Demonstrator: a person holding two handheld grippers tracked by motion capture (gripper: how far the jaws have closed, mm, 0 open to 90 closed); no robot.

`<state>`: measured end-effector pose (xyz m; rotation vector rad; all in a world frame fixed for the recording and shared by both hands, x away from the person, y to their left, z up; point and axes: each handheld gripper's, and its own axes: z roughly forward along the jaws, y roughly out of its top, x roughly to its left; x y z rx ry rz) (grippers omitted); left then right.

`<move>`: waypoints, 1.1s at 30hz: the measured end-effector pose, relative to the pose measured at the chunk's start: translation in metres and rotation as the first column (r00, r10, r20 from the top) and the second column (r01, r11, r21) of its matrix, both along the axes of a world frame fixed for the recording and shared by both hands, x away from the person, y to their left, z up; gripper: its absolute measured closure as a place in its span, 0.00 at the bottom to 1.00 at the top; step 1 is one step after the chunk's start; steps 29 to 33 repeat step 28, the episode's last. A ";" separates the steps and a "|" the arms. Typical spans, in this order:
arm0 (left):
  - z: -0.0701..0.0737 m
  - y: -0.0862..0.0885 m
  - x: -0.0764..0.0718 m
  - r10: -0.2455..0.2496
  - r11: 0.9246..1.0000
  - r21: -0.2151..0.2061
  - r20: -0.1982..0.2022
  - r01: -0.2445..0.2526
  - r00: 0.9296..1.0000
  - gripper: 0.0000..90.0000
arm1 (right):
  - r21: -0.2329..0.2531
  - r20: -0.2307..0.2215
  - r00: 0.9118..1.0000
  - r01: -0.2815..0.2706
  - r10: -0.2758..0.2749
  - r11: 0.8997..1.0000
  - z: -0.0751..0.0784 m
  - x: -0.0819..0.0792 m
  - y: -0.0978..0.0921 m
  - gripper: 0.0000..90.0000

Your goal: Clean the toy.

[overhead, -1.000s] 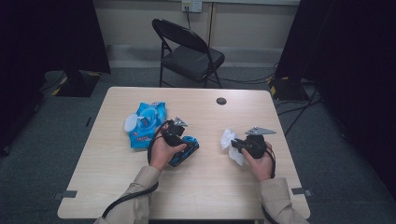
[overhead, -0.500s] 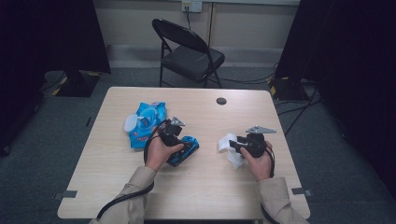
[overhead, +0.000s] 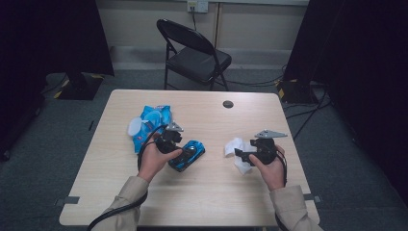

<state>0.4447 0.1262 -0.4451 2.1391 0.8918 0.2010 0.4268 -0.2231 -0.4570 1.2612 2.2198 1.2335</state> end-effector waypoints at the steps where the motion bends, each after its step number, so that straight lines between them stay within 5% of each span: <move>1: 0.002 0.003 -0.003 -0.006 1.000 0.002 0.004 0.006 1.000 0.18 | 0.001 0.000 1.000 -0.003 0.003 1.000 0.001 -0.002 -0.001 0.17; 6: 0.006 0.021 -0.020 -0.021 1.000 -0.010 0.007 0.021 1.000 0.18 | -0.031 0.020 0.999 -0.039 0.039 0.999 0.003 -0.014 -0.008 0.17; 14: 0.002 0.054 -0.047 -0.025 0.999 -0.026 0.009 0.025 1.000 0.18 | -0.017 -0.004 1.000 -0.028 0.028 0.999 -0.005 -0.035 -0.027 0.17; 17: -0.008 0.072 -0.065 -0.035 0.999 -0.023 0.029 0.035 0.999 0.18 | -0.013 -0.010 1.000 -0.022 0.022 1.000 -0.011 -0.043 -0.033 0.17; 21: -0.023 0.083 -0.079 -0.053 0.998 -0.016 0.003 0.053 0.999 0.18 | -0.036 -0.022 1.000 -0.019 0.019 0.999 -0.020 -0.050 -0.037 0.17; 26: -0.038 0.091 -0.087 -0.056 0.998 -0.019 -0.004 0.056 0.998 0.18 | -0.042 -0.028 0.999 -0.030 0.029 0.999 -0.022 -0.053 -0.038 0.17; 33: -0.039 0.091 -0.088 -0.057 0.998 -0.013 -0.004 0.057 0.998 0.18 | -0.054 -0.028 0.999 -0.035 0.033 0.998 -0.022 -0.054 -0.038 0.17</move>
